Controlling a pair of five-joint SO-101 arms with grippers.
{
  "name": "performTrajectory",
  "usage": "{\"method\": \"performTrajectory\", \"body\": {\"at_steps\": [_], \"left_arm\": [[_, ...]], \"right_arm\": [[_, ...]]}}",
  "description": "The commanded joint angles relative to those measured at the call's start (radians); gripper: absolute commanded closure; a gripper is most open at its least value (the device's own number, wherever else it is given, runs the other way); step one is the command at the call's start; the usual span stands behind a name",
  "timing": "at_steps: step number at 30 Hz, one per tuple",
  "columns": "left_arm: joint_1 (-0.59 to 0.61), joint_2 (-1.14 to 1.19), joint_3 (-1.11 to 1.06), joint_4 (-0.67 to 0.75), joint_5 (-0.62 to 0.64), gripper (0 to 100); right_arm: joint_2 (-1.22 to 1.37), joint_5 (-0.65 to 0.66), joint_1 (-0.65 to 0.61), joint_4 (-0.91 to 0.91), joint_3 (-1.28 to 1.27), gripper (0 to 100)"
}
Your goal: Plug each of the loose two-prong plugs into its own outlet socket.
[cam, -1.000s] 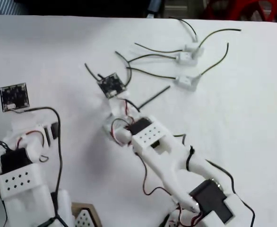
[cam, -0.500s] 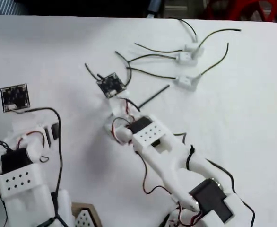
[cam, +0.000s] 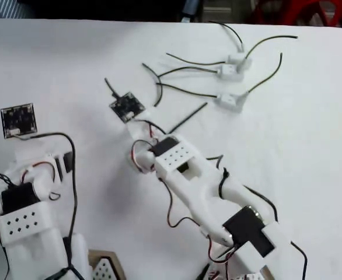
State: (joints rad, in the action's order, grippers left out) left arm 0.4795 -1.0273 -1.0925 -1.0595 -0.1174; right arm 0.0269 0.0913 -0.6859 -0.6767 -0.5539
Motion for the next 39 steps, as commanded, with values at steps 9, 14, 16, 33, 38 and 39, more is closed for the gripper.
{"method": "performTrajectory", "body": {"at_steps": [9,14,16,33,38,39], "left_arm": [[0.01,-0.018,0.006,0.018,0.003,74],[0.005,-0.018,0.006,0.018,0.003,74],[0.005,-0.018,0.006,0.018,0.003,74],[-0.209,-0.021,0.04,0.012,-0.002,75],[-0.259,-0.021,0.069,0.018,-0.077,90],[-0.272,-0.021,0.072,0.018,-0.094,93]], "right_arm": [[-0.005,0.015,-0.002,-0.033,0.051,96.1],[-0.153,0.008,0.001,-0.219,0.123,78.8],[-0.239,0.008,-0.001,-0.275,0.135,78.9],[-0.888,0.012,0.254,-0.348,-0.236,98.1],[-1.067,0.014,0.323,-0.262,-0.431,98.1],[-1.106,0.014,0.332,-0.246,-0.468,98.1]]}}
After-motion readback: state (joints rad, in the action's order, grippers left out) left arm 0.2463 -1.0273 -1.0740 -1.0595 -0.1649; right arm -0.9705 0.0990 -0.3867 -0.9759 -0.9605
